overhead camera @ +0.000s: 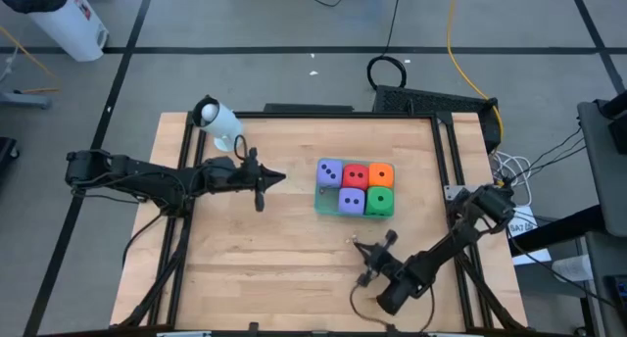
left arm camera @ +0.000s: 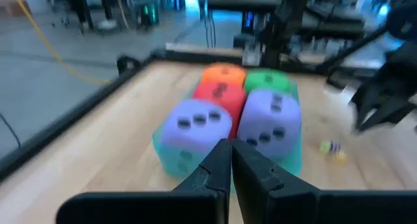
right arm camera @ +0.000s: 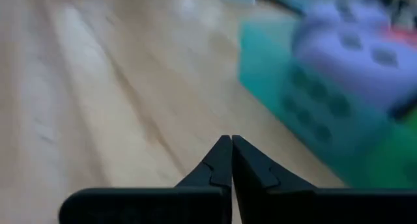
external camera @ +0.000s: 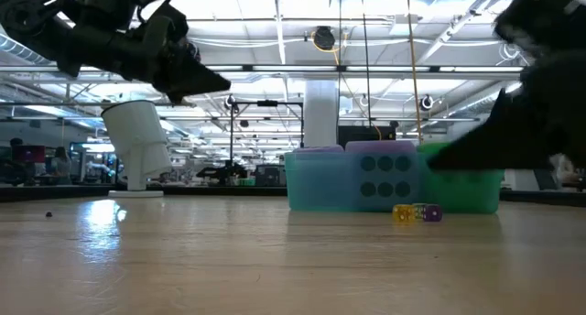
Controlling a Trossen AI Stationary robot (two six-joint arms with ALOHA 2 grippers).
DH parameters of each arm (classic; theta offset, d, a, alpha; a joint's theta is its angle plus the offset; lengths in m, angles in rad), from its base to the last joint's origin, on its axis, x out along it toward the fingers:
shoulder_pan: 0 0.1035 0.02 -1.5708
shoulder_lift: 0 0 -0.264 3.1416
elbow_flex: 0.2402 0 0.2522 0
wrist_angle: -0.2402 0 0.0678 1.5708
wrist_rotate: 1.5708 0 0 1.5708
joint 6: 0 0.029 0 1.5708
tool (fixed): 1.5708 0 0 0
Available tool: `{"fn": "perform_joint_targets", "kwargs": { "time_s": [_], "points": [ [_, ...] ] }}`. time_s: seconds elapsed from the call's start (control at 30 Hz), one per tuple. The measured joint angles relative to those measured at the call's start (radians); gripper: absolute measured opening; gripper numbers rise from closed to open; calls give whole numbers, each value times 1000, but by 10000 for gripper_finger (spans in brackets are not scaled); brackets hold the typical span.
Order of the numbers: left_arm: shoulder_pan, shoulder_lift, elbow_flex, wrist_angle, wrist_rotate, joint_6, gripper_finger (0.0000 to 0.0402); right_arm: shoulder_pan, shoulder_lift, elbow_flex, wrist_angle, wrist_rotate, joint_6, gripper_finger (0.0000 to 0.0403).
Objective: Pick & Place Dice
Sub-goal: Put the small purple die into the green bin
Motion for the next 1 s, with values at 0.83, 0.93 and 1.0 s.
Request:
{"fn": "perform_joint_targets", "kwargs": {
  "time_s": [0.83,0.93,1.0],
  "points": [
    [0,0,0,50,1,-23,26,-65,40,-50,4,-196,159,202],
    [0,0,0,44,0,-23,26,-69,40,-57,7,-208,160,181],
    [0,0,0,43,0,-23,26,-68,40,-58,6,-210,157,165]
  ]
}}
